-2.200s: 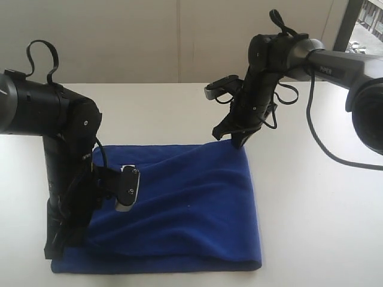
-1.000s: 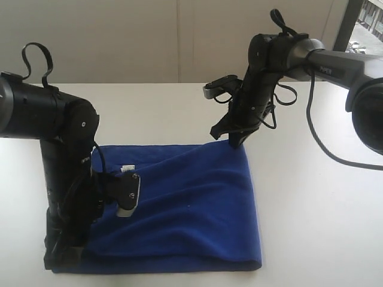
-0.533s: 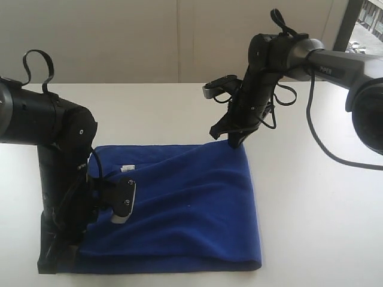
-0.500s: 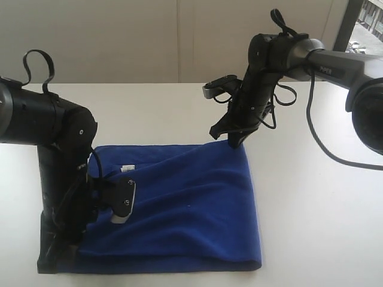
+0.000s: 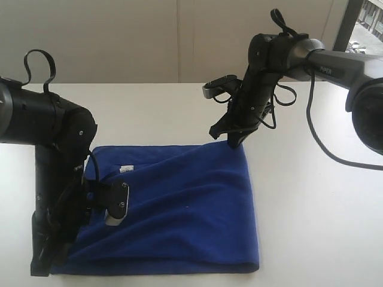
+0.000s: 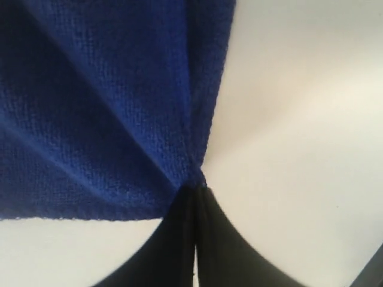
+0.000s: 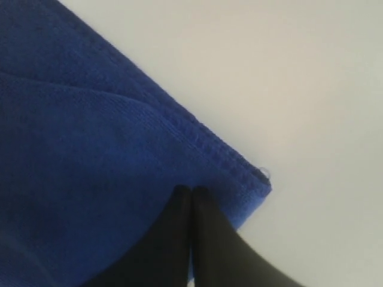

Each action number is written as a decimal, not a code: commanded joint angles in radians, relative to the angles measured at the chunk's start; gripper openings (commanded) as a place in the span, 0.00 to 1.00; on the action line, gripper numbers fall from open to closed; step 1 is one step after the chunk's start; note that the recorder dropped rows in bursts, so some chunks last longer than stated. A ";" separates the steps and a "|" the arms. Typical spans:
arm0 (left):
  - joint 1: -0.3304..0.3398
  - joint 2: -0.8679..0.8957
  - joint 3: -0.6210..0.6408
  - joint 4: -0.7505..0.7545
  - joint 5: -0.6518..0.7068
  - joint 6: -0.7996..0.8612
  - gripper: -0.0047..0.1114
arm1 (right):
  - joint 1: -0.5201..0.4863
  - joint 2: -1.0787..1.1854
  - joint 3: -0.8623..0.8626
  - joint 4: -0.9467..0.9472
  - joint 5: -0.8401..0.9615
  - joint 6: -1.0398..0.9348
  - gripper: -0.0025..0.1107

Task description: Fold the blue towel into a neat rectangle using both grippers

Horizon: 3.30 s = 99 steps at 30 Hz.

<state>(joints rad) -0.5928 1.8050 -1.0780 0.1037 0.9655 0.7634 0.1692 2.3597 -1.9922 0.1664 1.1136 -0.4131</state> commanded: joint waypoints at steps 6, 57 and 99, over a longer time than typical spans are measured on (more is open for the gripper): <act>0.003 -0.143 0.008 0.021 0.055 -0.129 0.04 | -0.006 -0.006 -0.010 0.001 -0.005 -0.014 0.02; 0.003 -0.383 0.167 0.195 -0.196 -0.383 0.49 | -0.006 -0.285 0.001 0.009 0.059 -0.054 0.02; 0.222 0.009 -0.070 -0.218 -0.640 -0.538 0.46 | 0.379 -0.721 1.075 0.058 -0.451 0.028 0.02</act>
<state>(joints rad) -0.3751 1.7864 -1.1438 -0.1028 0.3725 0.2238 0.5463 1.6454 -0.9226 0.2197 0.6713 -0.3841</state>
